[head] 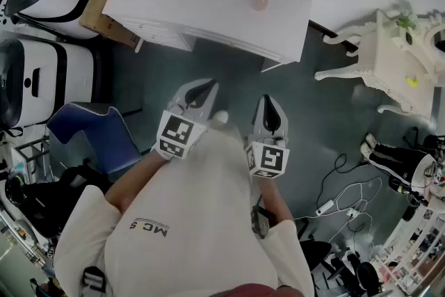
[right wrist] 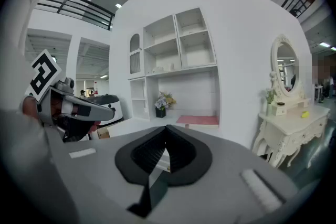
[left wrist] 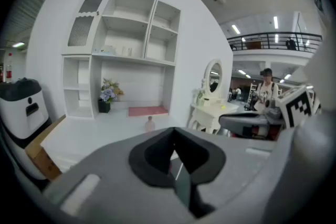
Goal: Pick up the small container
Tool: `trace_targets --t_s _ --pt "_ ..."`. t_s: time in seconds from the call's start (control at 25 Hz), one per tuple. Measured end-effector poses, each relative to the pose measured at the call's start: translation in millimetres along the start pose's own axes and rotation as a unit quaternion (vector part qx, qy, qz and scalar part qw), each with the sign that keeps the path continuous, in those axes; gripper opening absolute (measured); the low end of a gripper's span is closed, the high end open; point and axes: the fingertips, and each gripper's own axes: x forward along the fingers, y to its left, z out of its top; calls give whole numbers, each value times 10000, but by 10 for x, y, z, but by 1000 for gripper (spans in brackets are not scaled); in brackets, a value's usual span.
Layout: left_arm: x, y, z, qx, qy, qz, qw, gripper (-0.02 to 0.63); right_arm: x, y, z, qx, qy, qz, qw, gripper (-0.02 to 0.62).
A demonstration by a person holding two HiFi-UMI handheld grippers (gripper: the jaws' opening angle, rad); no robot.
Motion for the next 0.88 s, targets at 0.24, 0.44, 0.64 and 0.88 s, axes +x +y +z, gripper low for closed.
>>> trace_targets --t_s 0.24,0.44,0.64,0.88 --pt "-4 -114 -78 -49 122 15 9999 -2 -139 -11 -22 92 -44 17 9999 -8" --pt "94 -165 -91 0 220 7 9998 -2 -173 -60 -123 146 -77 142 9998 -4" --pt "220 -57 -123 -40 350 -15 9994 -2 -35 -164 -208 306 28 82 9995 25" --pt "621 401 -117 -187 420 -62 9989 -2 553 -294 -211 334 193 -88 9992 26"
